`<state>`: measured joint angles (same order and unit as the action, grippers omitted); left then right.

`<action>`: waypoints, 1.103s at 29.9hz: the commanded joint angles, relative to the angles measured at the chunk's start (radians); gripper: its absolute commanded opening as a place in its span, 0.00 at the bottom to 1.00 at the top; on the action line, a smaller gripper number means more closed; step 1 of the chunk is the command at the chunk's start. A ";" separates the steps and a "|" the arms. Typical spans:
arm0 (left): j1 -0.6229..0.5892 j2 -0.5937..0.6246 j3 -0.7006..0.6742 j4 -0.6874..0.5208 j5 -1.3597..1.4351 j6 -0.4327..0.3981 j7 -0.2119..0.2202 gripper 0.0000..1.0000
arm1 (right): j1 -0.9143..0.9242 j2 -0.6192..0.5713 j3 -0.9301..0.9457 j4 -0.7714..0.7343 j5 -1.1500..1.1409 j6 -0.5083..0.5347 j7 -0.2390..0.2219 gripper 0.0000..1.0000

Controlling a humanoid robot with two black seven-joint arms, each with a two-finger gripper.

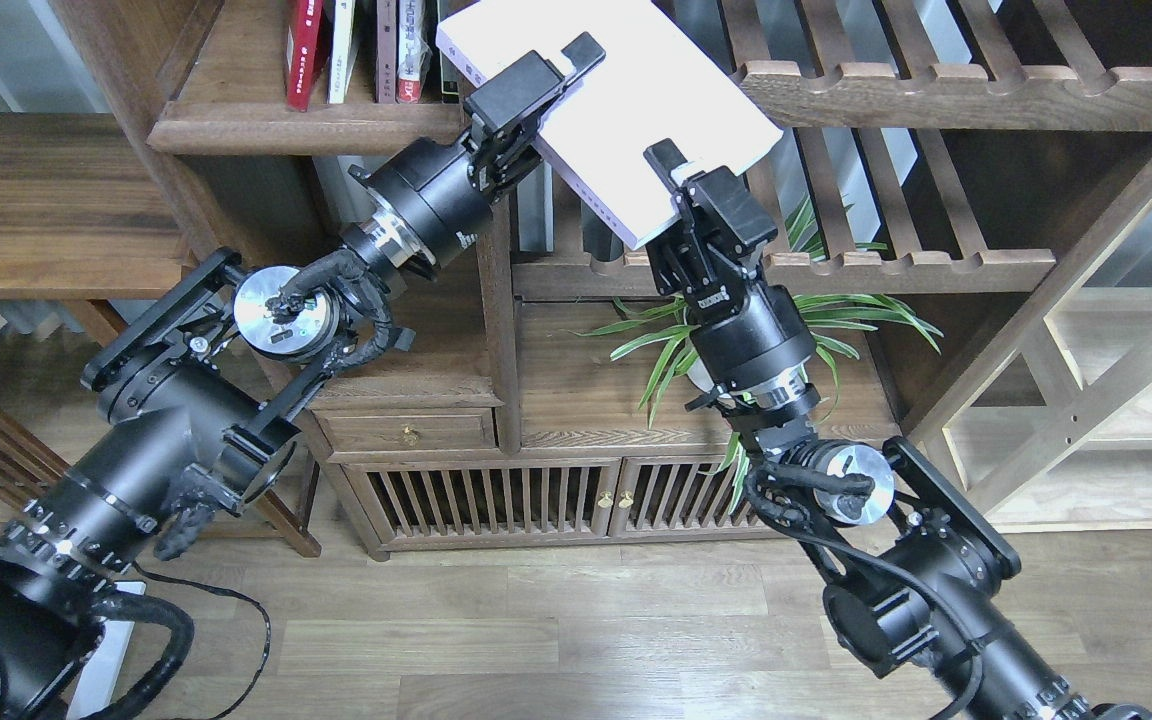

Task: Organize books on shelf
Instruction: 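Hold the white book with both grippers at its lower corners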

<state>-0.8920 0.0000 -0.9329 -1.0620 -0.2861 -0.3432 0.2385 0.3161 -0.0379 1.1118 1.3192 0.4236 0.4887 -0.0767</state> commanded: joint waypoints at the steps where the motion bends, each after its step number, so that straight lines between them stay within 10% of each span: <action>1: 0.001 0.000 0.000 -0.001 -0.001 -0.002 -0.002 0.57 | 0.000 0.000 0.000 0.000 0.000 0.000 0.000 0.04; 33: 0.010 0.000 0.000 -0.013 -0.001 -0.022 -0.011 0.22 | 0.000 0.000 0.000 0.000 0.000 0.000 0.000 0.04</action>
<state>-0.8822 0.0000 -0.9320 -1.0745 -0.2868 -0.3643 0.2269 0.3160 -0.0384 1.1122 1.3192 0.4233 0.4888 -0.0766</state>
